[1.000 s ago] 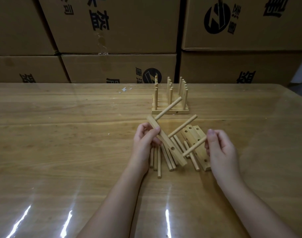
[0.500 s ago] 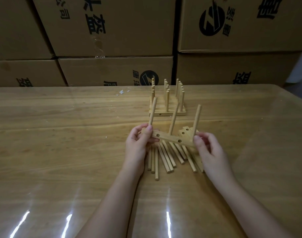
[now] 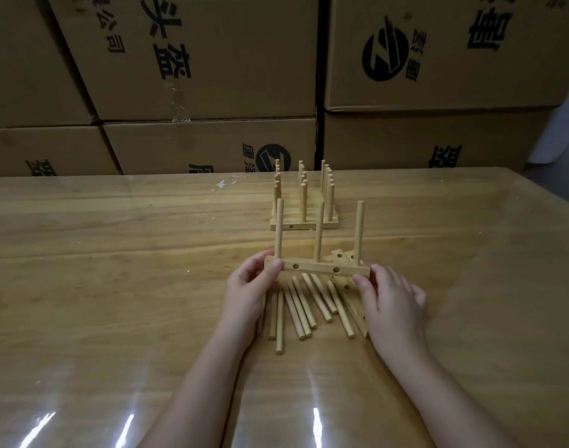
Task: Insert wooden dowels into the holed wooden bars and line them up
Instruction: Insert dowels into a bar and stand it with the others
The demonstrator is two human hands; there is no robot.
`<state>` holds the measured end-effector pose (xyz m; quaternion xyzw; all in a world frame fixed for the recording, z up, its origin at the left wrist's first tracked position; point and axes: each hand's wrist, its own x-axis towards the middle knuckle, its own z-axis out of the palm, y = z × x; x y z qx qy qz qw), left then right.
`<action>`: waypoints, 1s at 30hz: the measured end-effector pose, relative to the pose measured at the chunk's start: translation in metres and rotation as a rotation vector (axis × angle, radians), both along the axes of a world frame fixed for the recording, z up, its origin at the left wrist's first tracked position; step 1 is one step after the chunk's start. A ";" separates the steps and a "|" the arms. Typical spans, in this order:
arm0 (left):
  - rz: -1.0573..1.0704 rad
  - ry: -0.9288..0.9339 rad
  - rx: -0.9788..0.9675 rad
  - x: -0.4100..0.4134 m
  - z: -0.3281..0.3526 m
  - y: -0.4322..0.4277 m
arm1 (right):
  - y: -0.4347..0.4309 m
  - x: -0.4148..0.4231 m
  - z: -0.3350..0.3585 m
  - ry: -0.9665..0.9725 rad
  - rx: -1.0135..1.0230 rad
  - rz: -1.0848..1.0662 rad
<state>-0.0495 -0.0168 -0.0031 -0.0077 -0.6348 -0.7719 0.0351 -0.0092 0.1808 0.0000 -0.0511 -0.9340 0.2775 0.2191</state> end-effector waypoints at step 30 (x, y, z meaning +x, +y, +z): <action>-0.089 0.039 -0.360 0.011 0.012 0.009 | 0.005 0.001 0.013 0.197 -0.691 0.148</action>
